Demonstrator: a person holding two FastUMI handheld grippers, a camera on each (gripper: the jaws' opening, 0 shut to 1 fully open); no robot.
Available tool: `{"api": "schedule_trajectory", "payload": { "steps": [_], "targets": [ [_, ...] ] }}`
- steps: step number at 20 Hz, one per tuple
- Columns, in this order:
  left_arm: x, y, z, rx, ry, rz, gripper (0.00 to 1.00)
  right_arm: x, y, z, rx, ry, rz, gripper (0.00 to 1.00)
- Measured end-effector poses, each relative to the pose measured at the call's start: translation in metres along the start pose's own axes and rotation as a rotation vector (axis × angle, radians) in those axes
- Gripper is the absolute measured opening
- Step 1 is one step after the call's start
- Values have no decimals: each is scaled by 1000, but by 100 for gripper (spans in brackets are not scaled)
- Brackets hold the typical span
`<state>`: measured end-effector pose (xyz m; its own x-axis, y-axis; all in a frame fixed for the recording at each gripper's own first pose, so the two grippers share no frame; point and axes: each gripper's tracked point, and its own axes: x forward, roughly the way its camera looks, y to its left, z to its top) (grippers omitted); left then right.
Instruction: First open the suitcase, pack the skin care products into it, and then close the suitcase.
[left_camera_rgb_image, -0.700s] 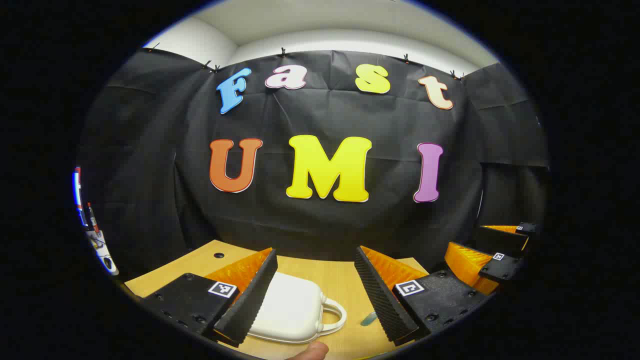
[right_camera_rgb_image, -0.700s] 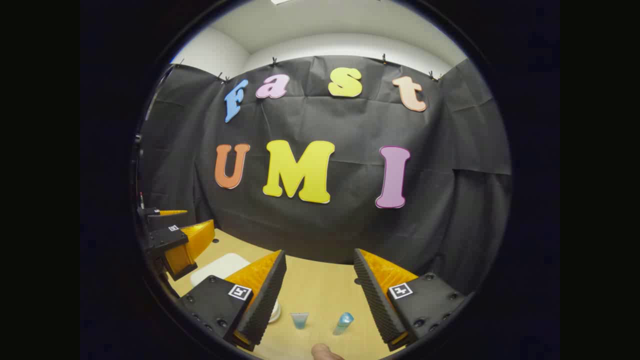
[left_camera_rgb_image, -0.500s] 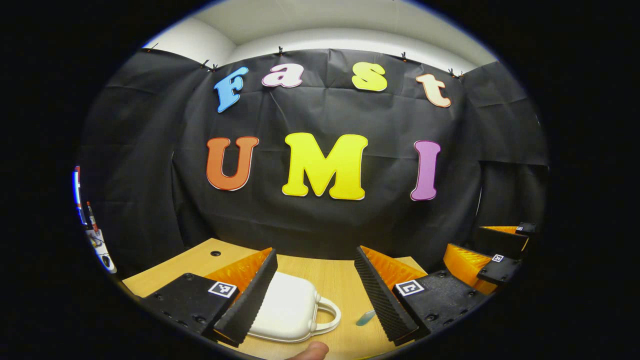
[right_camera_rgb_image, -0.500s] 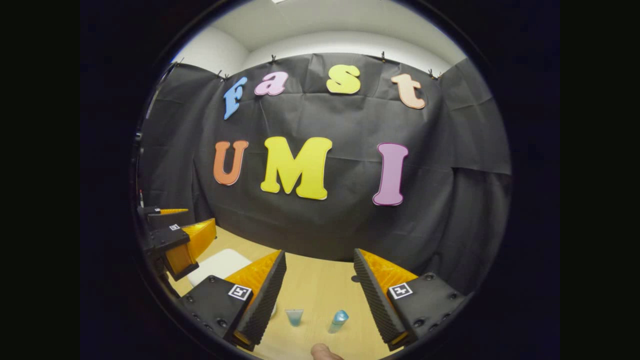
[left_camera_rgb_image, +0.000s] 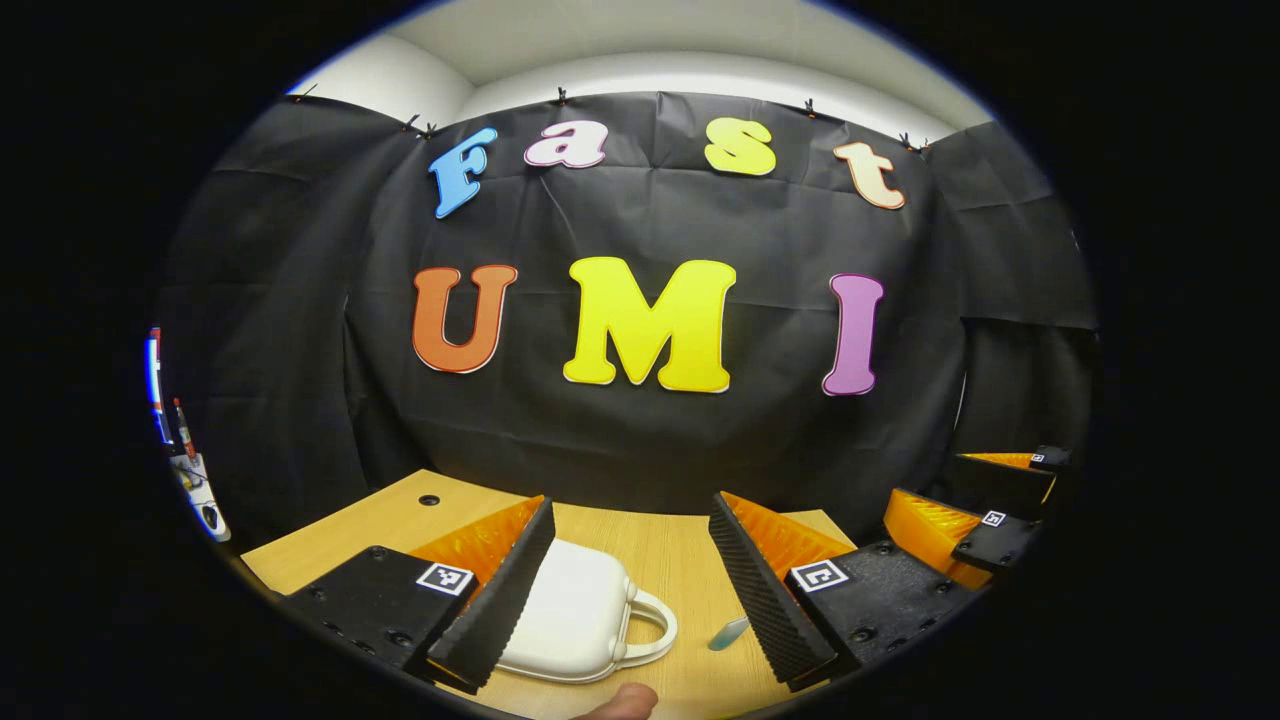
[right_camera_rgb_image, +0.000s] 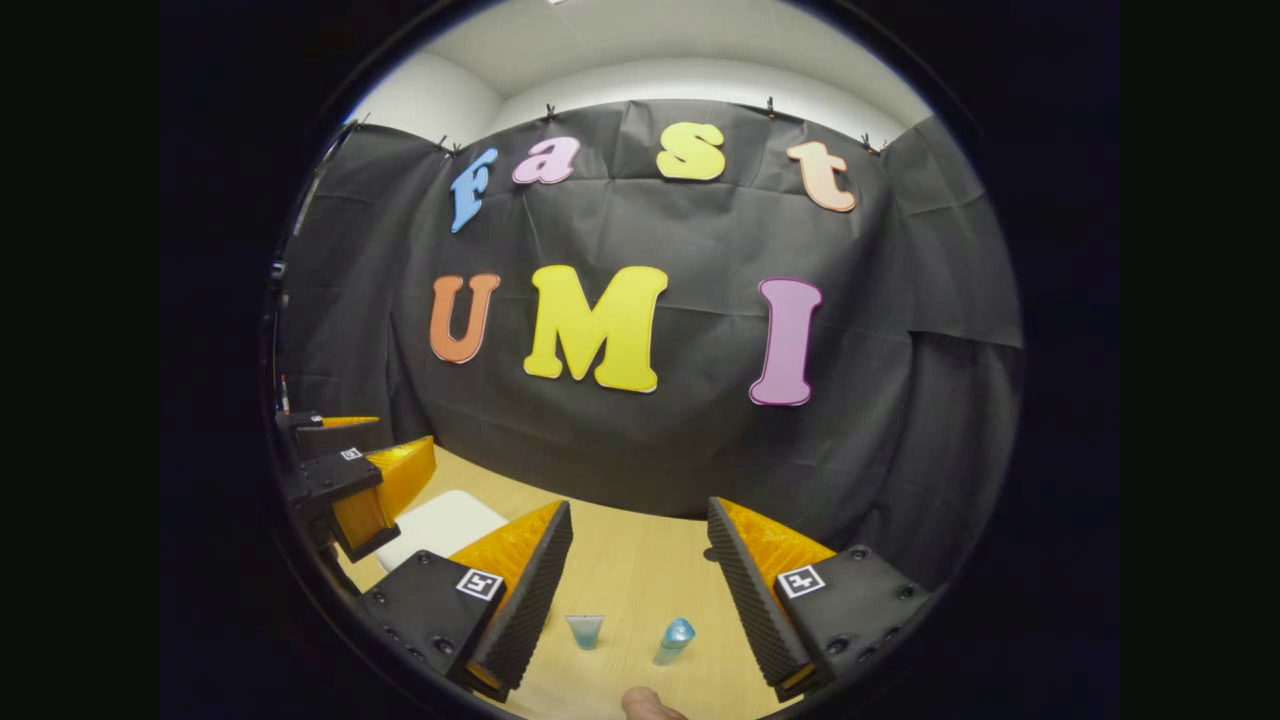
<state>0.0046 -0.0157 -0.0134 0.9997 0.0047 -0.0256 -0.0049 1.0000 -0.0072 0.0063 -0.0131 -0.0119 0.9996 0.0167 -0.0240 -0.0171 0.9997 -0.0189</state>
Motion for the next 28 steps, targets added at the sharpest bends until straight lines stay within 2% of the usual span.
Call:
{"api": "schedule_trajectory", "payload": {
  "steps": [5,17,28],
  "targets": [
    [3,-4,-5,8,1,-9,99,2,-8,-6,8,9,-14,81],
    [5,-10,-16,19,29,-29,99,-1,-39,-17,11,20,-104,81],
    [0,-27,-17,35,25,-63,99,-13,-46,-18,5,23,-112,81]
  ]
}}
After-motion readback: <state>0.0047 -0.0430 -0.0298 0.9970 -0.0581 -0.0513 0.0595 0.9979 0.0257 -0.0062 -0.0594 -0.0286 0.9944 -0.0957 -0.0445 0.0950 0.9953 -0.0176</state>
